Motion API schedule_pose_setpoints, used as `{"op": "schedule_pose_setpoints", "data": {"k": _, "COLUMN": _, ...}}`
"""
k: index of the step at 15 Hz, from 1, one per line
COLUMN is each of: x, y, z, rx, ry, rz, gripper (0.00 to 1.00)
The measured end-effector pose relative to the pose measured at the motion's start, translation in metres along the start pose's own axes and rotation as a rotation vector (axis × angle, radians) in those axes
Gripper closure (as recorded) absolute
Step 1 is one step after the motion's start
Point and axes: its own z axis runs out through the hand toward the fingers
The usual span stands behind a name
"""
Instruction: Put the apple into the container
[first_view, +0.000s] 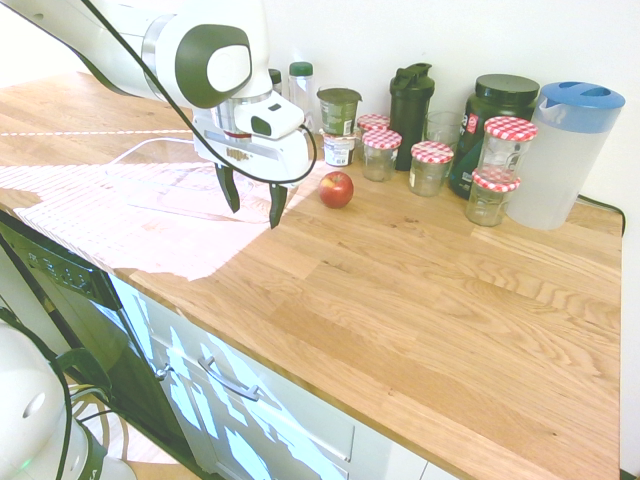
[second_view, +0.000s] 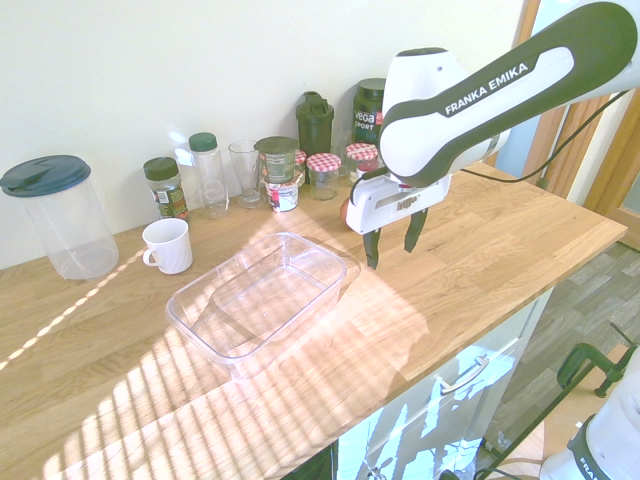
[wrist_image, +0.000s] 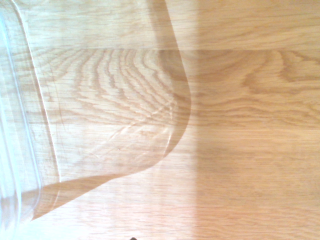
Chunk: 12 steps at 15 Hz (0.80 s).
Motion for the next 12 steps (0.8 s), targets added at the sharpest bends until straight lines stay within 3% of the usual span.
{"op": "schedule_pose_setpoints", "data": {"k": 4, "x": 0.008, "y": -0.004, "z": -0.01, "rx": 0.014, "ry": 0.017, "rz": -0.015, "gripper": 0.0}}
{"op": "schedule_pose_setpoints", "data": {"k": 8, "x": 0.055, "y": -0.013, "z": -0.046, "rx": 0.014, "ry": 0.048, "rz": 0.028, "gripper": 0.0}}
{"op": "schedule_pose_setpoints", "data": {"k": 12, "x": 0.109, "y": -0.042, "z": -0.026, "rx": -0.058, "ry": 0.041, "rz": 0.015, "gripper": 0.0}}
